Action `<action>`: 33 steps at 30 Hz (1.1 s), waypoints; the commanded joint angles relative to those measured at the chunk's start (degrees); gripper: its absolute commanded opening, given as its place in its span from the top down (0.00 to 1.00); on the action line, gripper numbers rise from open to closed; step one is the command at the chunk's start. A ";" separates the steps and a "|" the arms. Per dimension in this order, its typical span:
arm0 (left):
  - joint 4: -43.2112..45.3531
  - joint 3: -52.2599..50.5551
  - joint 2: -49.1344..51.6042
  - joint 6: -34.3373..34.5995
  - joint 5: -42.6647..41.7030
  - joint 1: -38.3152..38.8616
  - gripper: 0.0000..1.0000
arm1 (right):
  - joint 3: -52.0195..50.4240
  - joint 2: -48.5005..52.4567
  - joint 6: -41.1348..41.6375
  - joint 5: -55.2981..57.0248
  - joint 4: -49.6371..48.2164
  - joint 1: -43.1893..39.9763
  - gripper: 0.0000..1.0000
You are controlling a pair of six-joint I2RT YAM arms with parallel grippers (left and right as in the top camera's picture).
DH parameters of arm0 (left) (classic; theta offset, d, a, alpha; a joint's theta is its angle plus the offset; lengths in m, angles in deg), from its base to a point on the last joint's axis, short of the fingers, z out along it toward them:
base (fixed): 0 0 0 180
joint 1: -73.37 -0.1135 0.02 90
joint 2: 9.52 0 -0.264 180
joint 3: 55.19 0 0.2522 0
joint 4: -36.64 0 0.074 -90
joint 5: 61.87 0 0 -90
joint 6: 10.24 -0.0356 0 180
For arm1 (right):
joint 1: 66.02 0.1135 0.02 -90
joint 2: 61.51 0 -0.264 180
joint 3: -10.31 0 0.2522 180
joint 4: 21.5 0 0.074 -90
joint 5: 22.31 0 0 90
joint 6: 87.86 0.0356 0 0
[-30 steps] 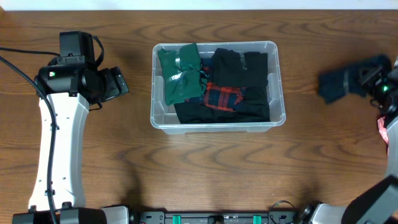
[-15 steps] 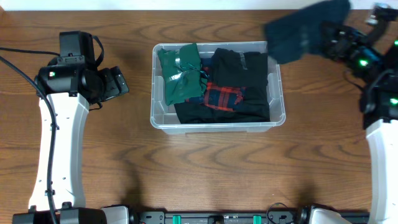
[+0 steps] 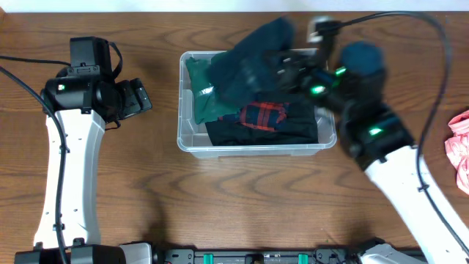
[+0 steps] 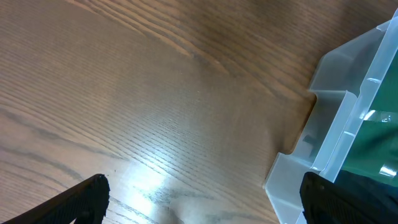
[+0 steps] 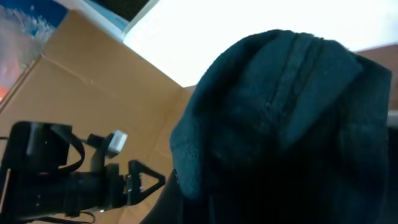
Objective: Pack container
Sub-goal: 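Carry the dark garment with the right gripper into the bin, then spread the dark garment over the bin contents with the right gripper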
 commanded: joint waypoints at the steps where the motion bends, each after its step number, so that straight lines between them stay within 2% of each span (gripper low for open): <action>1: -0.07 -0.17 0.59 0.11 0.24 -0.31 0.02 | 1.14 2.14 5.44 15.23 0.07 5.79 0.99; 5: -0.13 -0.17 0.59 0.09 0.24 -0.31 0.02 | 1.14 5.55 7.87 20.52 -0.22 10.36 0.99; 16: -0.13 -0.17 0.59 0.09 0.24 -0.31 0.02 | 1.14 14.19 12.02 17.99 -1.99 14.93 0.99; 21: -0.15 -0.17 0.59 0.09 0.24 -0.31 0.02 | 1.14 14.49 12.17 17.44 1.92 15.91 0.99; 22: -0.13 -0.17 0.59 0.11 0.24 -0.28 0.02 | 1.14 14.49 12.15 17.09 3.21 15.98 0.94; 23: -0.09 -0.17 0.59 0.11 0.24 -0.28 0.02 | 1.14 14.49 12.09 16.81 5.25 16.06 0.79; 26: 0.04 -0.17 0.59 0.11 0.24 -0.31 0.02 | 1.11 14.49 8.94 16.87 11.47 16.15 0.53; 28: 0.07 -0.17 0.59 0.11 0.24 -0.28 0.02 | 1.11 14.51 3.48 18.05 16.72 16.15 0.36; 31: 0.20 -0.17 0.59 0.11 0.24 -0.28 0.02 | 1.11 14.51 -4.52 20.79 20.96 16.00 0.23; 33: 0.28 -0.17 0.59 0.13 0.24 -0.28 0.02 | 1.14 14.49 -11.43 20.92 22.01 15.41 0.21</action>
